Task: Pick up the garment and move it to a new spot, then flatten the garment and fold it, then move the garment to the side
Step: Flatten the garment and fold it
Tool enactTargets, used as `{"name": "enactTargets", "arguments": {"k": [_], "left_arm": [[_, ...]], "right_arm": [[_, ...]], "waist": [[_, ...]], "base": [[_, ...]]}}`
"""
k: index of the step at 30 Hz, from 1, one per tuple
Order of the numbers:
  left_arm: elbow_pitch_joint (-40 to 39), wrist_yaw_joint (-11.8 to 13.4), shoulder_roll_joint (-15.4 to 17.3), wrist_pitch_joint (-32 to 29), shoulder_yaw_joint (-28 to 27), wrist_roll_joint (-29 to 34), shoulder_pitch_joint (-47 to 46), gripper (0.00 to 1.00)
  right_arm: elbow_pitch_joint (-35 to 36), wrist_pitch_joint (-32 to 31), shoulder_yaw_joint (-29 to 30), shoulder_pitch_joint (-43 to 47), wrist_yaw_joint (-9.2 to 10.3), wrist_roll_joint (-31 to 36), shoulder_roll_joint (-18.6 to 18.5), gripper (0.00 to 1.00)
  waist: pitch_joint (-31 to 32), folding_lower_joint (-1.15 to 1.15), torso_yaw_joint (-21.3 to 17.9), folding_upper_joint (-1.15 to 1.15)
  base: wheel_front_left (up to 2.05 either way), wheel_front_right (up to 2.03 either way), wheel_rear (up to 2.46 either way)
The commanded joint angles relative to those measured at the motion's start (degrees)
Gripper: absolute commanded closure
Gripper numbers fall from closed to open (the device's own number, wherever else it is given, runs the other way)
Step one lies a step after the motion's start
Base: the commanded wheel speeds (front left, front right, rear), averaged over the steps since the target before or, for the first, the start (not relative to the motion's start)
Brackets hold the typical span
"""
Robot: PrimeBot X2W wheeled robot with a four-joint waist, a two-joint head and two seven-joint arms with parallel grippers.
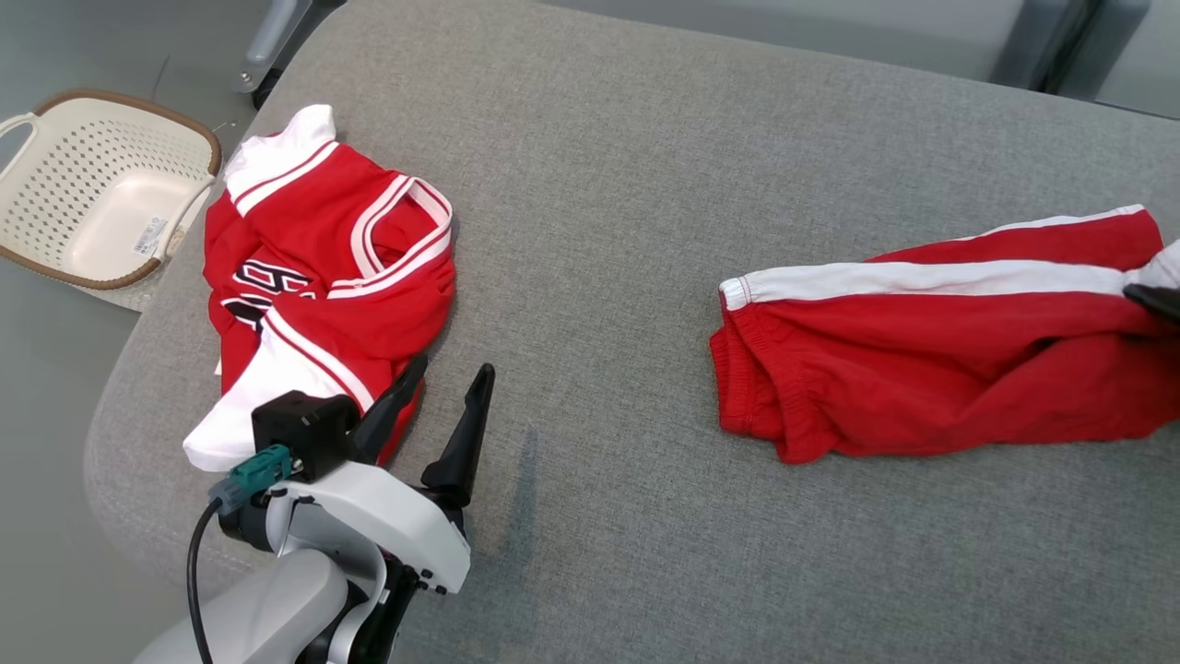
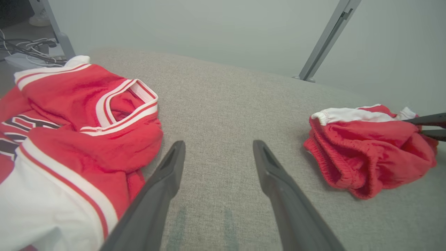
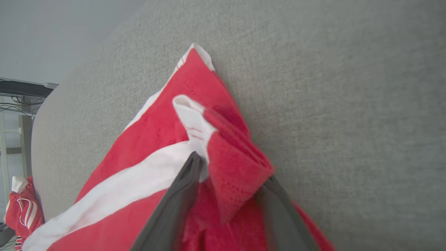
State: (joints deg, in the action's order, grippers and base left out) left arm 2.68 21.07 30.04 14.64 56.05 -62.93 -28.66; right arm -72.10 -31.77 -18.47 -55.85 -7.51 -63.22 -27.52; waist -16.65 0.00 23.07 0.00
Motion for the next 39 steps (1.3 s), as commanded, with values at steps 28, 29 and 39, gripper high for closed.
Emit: {"name": "enactTargets", "arguments": {"k": [28,29,39], "left_arm": [[1.81,-0.43,0.43,0.16,0.17,0.08,3.91,0.0],[1.71,-0.33,0.51,0.17,0.09,0.1,3.97,0.0],[1.37,0.18,0.71,0.38,-0.51,1.41,4.57,0.0]], "right_arm": [[15.43,3.62,3.22,19.43,-0.01,-11.43,3.31,1.0],[15.98,3.54,3.04,20.14,-0.01,-11.59,3.34,1.0],[21.56,6.85,2.39,23.34,-0.01,-13.03,3.02,1.0]], "waist": [[12.22,0.0,-14.56,0.0],[12.38,0.0,-15.04,0.0],[12.55,0.0,-18.0,0.0]], "base": [[0.0,0.0,0.0],[0.0,0.0,0.0],[0.0,0.0,0.0]]}}
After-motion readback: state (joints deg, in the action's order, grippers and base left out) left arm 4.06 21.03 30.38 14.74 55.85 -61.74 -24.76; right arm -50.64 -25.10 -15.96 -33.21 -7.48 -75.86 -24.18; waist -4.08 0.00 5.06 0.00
